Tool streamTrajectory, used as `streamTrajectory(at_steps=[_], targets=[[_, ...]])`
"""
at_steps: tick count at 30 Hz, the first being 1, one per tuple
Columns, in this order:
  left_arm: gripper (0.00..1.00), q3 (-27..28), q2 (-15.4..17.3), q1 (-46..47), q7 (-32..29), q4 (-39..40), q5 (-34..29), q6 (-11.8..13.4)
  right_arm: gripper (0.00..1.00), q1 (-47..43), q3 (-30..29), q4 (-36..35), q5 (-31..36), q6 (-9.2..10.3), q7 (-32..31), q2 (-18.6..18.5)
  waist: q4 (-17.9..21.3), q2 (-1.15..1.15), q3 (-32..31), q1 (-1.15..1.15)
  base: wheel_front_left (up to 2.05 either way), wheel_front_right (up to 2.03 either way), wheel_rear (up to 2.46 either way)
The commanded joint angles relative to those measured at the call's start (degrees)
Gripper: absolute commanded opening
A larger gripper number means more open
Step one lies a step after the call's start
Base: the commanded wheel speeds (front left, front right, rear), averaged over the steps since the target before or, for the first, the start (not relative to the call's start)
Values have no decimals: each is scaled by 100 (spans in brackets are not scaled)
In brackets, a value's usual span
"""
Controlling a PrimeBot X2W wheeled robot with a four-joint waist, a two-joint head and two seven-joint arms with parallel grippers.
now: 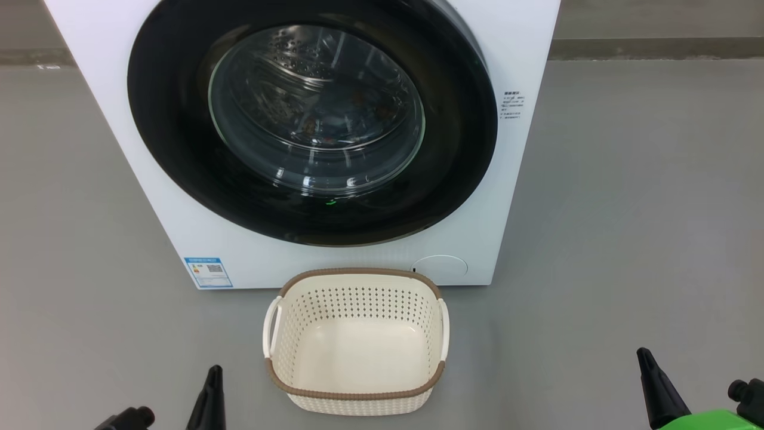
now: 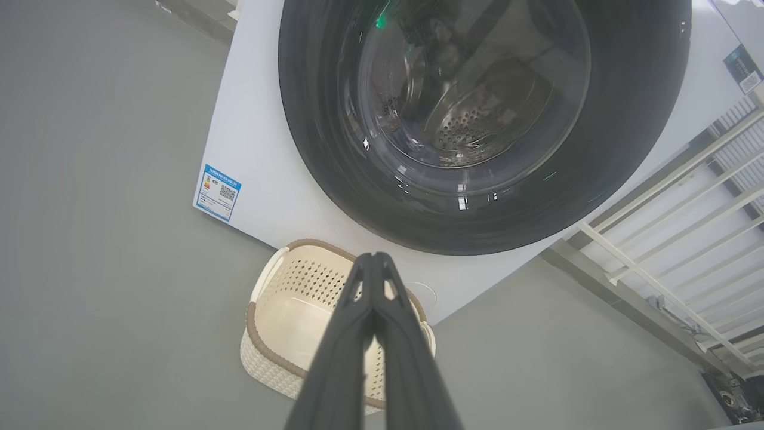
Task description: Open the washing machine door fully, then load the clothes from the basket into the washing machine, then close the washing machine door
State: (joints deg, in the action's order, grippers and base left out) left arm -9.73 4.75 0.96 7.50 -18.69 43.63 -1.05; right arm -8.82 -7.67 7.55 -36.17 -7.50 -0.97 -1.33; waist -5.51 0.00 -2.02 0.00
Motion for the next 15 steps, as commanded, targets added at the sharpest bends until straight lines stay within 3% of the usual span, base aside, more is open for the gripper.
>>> streamTrajectory(at_steps=[1, 15], targets=[[0, 153, 29, 242, -42, 193, 185, -48, 0, 292, 34, -106, -236, 0, -30, -81, 15, 0, 7, 0, 0, 0, 0], [0, 388, -5, 287, -258, 236, 925, -142, 0, 484, 47, 14, -1088, 0, -113, -93, 100, 0, 40, 0, 0, 0, 0]])
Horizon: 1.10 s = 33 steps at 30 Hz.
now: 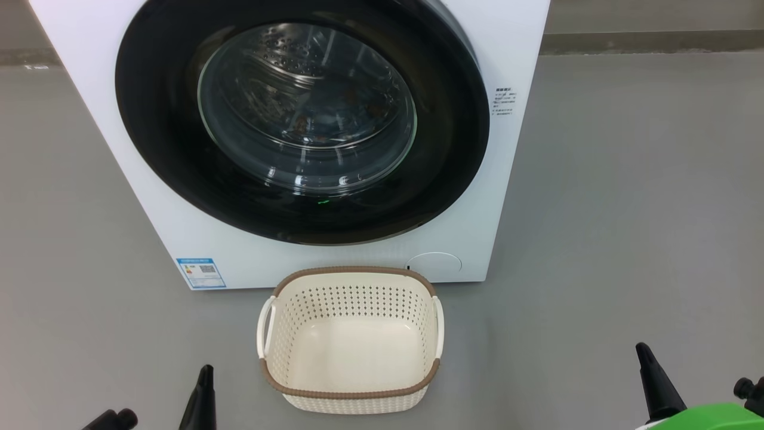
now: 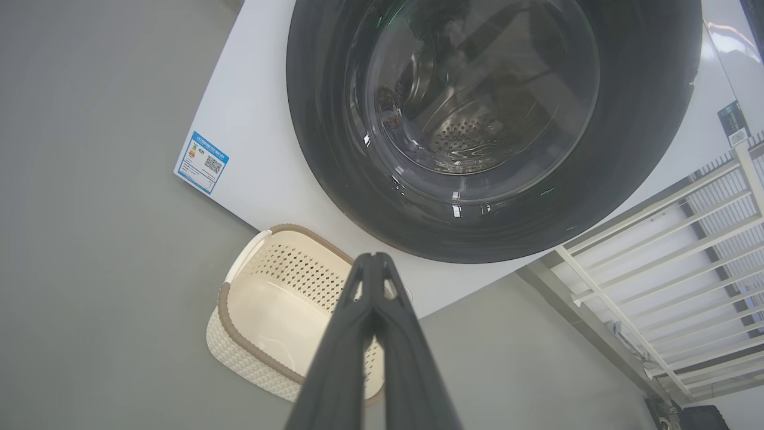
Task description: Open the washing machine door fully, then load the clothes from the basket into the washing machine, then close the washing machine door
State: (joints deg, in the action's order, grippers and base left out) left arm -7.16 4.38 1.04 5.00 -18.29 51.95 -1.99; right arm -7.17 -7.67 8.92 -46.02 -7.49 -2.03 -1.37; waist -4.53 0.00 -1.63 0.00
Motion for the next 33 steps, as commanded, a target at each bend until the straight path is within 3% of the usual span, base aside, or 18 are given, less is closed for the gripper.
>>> streamTrajectory(at_steps=[1, 33], targets=[[0, 149, 30, 283, -25, 199, 151, -55, 0, 333, 48, -113, -169, -1, -14, -91, 9, 0, 5, 0, 0, 0, 0], [0, 746, -58, 397, -576, 307, 2034, -296, 0, 821, 80, 191, -2335, 0, -225, -120, 226, 0, 91, 0, 0, 0, 0]])
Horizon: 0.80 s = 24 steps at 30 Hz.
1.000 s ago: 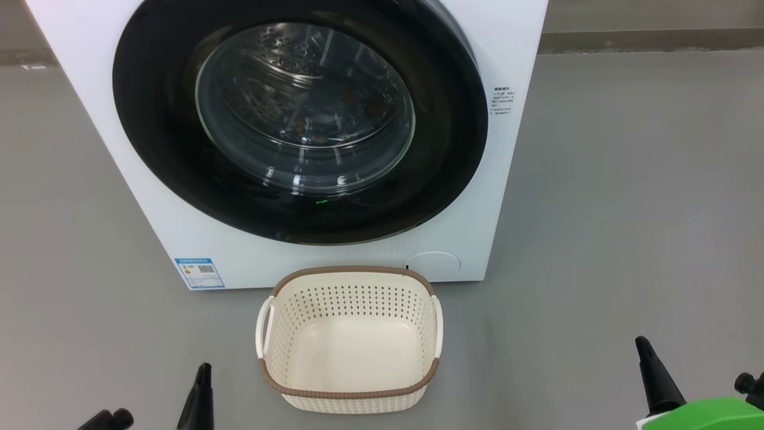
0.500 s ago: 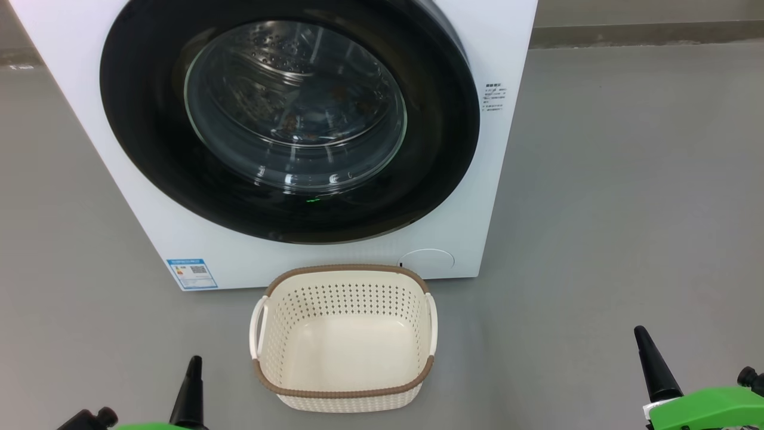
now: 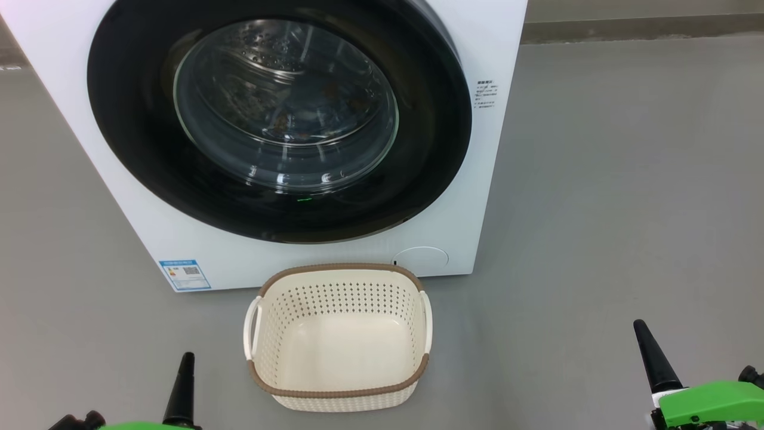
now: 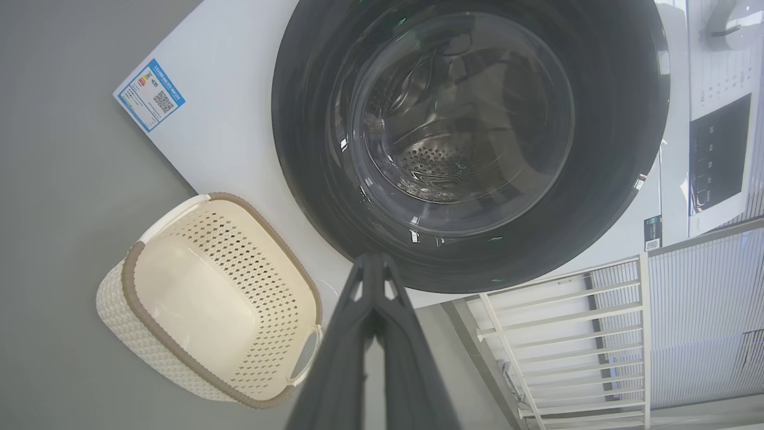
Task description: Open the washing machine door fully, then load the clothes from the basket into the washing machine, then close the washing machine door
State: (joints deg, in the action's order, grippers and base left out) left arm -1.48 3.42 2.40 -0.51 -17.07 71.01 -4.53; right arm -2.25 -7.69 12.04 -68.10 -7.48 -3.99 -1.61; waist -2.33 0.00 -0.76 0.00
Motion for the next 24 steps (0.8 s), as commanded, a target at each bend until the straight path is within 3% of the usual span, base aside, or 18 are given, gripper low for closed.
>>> streamTrajectory(at_steps=[1, 24], targets=[[0, 196, 35, 264, -41, 189, 185, -50, 0, 345, 83, -112, -193, -1, -34, -97, 12, 0, 5, 0, 0, 0, 0], [0, 592, -23, 340, -406, 261, 1441, -210, 0, 670, 105, 91, -1635, -1, -175, -116, 156, 0, 63, 0, 0, 0, 0]])
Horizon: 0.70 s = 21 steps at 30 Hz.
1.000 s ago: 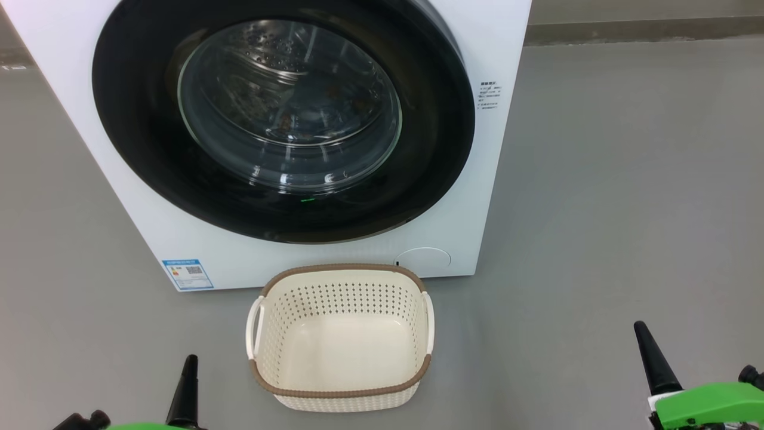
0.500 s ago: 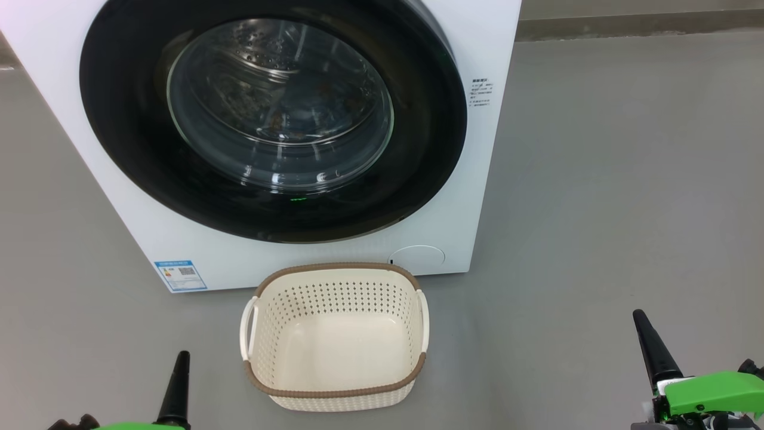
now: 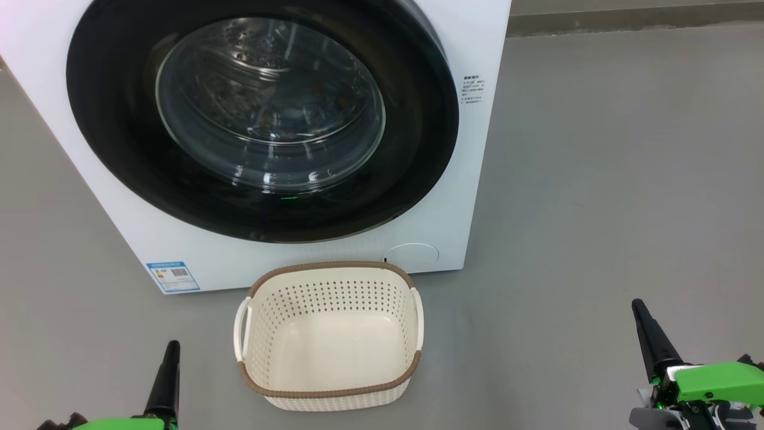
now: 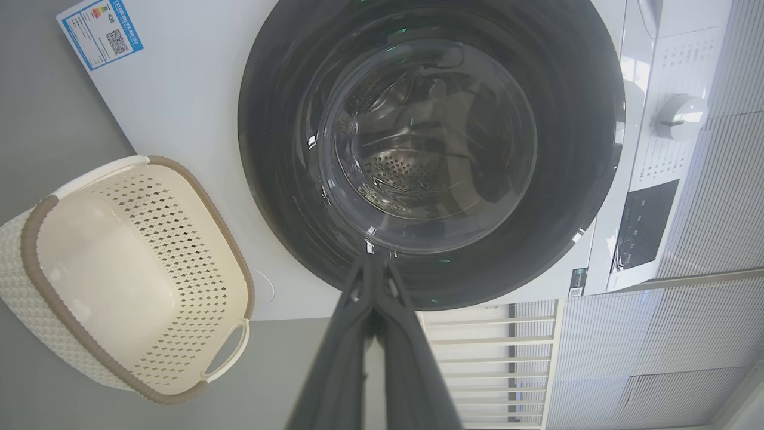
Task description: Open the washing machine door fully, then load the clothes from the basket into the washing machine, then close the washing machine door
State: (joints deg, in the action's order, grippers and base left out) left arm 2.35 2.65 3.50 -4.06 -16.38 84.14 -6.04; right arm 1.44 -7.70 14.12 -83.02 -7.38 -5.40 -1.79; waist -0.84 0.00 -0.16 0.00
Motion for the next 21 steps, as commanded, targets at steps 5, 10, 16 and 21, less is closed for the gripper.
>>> streamTrajectory(at_steps=[5, 10, 16, 21], targets=[[0, 299, 40, 247, -134, 208, 414, -96, 0, 375, 111, -72, -471, -11, -66, -103, 39, 0, 16, 0, 0, 0, 0], [0, 389, 27, 264, -217, 225, 700, -132, 0, 449, 116, -26, -800, -11, -98, -108, 72, 0, 29, 0, 0, 0, 0], [0, 421, 22, 270, -245, 231, 800, -145, 0, 475, 117, -10, -915, -11, -109, -109, 84, 0, 34, 0, 0, 0, 0], [0, 420, 22, 270, -245, 231, 800, -145, 0, 475, 118, -10, -915, -11, -109, -109, 84, 0, 34, 0, 0, 0, 0]])
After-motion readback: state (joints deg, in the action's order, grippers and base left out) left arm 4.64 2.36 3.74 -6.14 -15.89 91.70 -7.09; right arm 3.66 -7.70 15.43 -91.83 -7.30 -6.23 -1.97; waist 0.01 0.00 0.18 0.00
